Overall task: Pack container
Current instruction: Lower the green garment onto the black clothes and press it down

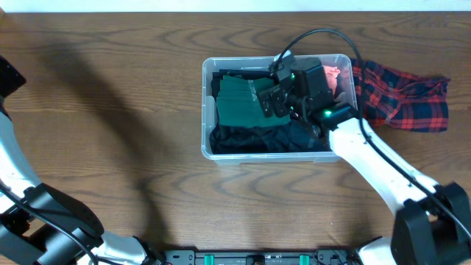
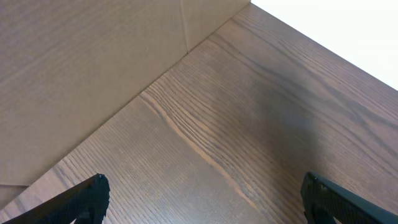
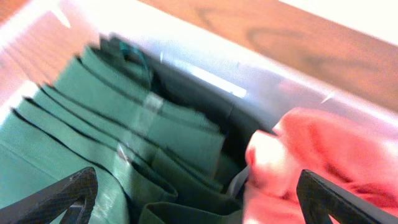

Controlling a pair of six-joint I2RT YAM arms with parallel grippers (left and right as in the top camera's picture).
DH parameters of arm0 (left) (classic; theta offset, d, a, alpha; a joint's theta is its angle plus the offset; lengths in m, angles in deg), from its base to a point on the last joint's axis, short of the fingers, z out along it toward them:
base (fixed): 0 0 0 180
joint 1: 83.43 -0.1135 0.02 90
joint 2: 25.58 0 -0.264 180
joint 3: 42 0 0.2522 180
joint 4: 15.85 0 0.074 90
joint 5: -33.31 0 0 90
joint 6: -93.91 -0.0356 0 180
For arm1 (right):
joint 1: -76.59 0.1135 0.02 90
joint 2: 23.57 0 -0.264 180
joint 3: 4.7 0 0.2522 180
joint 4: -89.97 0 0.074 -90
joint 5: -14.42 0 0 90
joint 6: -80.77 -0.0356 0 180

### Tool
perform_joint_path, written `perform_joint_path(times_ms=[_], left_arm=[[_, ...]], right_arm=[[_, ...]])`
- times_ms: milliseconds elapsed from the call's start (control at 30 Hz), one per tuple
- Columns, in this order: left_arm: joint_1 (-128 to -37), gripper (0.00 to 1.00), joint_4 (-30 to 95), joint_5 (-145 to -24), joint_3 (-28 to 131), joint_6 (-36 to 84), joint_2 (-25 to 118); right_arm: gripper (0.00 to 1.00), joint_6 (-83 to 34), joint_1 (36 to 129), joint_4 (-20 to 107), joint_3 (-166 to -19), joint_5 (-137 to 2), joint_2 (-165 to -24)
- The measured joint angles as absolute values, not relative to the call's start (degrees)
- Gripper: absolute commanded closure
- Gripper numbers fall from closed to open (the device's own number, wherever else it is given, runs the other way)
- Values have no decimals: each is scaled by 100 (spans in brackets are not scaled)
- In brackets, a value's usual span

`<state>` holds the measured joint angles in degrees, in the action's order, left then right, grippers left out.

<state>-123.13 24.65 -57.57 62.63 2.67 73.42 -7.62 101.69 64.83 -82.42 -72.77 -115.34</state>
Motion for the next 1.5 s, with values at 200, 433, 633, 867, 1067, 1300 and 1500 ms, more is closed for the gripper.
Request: perform_joint_path(times_ms=[200, 433, 633, 867, 1067, 1300, 1500], left_arm=[[-12313, 2, 2465, -5757, 6263, 267, 7342], [-12313, 2, 2465, -5757, 6263, 267, 7342], [-12313, 2, 2465, -5757, 6263, 267, 7342], [-12313, 2, 2465, -5757, 6263, 267, 7342], [-12313, 2, 2465, -5757, 6263, 267, 7342], [-12313, 2, 2465, -5757, 6263, 267, 7342], [-12313, 2, 2465, -5757, 6263, 267, 7342]], right_arm=[[71, -662, 10371, 6396, -8354, -7301, -11285], [99, -644, 10768, 6385, -8354, -7299, -11287], [99, -244, 10836, 6623, -8354, -7288, -11296], [99, 51, 10836, 6689, -8356, -7288, -11667], [99, 180, 10834, 6754, -8356, -7338, -12395], [99, 252, 10819, 6818, -8386, -7808, -12911], [99, 285, 10821, 6877, -8413, -7985, -12911]])
